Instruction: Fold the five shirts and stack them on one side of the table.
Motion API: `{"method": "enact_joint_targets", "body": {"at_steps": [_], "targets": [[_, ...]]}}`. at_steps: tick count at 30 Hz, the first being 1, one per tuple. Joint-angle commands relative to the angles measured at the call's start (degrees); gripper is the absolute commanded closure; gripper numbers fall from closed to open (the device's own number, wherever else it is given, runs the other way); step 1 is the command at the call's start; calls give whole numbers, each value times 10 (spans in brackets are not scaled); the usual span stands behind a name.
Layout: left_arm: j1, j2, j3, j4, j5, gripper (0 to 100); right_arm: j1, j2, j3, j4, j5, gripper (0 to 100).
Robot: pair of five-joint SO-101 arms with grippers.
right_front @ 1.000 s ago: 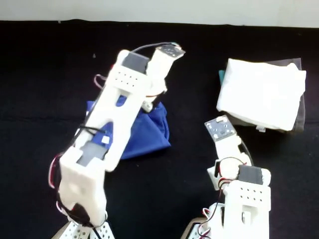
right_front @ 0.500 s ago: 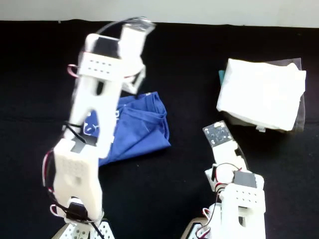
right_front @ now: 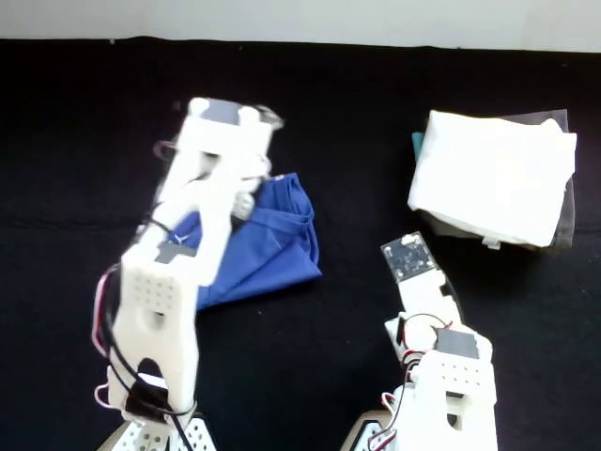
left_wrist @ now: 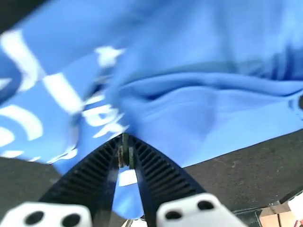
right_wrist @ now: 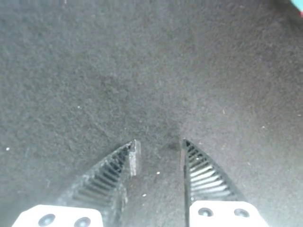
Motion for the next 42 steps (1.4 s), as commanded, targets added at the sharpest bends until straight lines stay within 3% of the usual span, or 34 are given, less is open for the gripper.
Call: {"method": "enact_joint_targets", "body": {"at_steps": [1,9,18,23,27,37,42], "targets": [[58,15,-2,-13,23,990,3,-8,0,-11,1,860],[149,-32,-2,19,33,990,15,-8,1,5,1,860],[63,-192,-1,18,27,990,128,-8,-4,18,4,860],[2,-137,29,-10,2,990,131,-8,-6,17,4,860],[0,-59,56,-37,4,990,131,-8,-6,17,4,860],[141,-26,59,-34,47,990,134,-8,-6,17,2,860],[212,-38,54,16,51,990,160,-8,-5,20,1,860]]}}
